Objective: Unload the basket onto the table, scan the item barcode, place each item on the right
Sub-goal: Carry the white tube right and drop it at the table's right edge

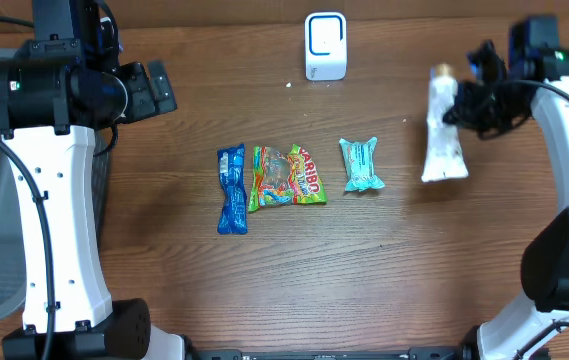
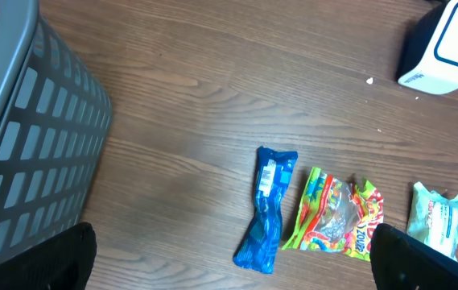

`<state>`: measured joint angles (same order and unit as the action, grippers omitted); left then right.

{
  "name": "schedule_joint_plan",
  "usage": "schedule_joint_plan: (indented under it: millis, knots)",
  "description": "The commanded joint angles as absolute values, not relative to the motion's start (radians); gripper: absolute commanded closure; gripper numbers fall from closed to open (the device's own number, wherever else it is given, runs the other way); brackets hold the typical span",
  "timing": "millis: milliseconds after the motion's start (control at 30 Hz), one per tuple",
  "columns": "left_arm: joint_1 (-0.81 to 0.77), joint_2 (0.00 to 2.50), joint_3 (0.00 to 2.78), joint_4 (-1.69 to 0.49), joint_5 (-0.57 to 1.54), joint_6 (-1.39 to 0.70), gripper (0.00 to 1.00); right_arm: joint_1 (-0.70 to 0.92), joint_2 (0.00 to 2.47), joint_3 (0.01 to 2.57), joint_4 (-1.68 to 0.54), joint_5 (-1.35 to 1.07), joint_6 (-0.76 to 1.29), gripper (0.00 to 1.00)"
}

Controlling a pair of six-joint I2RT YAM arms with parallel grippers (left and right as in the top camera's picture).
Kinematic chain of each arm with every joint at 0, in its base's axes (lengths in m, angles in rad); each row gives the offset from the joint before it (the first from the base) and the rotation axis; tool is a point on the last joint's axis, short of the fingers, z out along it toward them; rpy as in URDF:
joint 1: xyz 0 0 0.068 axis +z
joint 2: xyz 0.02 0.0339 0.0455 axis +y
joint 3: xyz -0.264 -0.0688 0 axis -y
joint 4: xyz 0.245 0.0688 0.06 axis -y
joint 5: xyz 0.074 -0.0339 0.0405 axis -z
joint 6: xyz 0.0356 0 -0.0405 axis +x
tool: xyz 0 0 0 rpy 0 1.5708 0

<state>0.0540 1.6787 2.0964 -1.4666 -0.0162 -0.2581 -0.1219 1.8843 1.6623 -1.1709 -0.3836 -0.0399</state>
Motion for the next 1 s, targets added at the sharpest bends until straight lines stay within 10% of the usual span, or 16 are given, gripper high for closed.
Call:
schedule_joint_plan:
  millis: [0,967]
  knots:
    - [0.052,1.676,2.115,-1.463,-0.026,-0.247,0.01,-0.159,1.864,1.551,-1.080,-0.458,-0.060,0.96]
    - [0.052,1.676,2.115,-1.463,-0.026,-0.247,0.00,-0.297,1.865,1.333,-0.812,0.003,0.244,0.96]
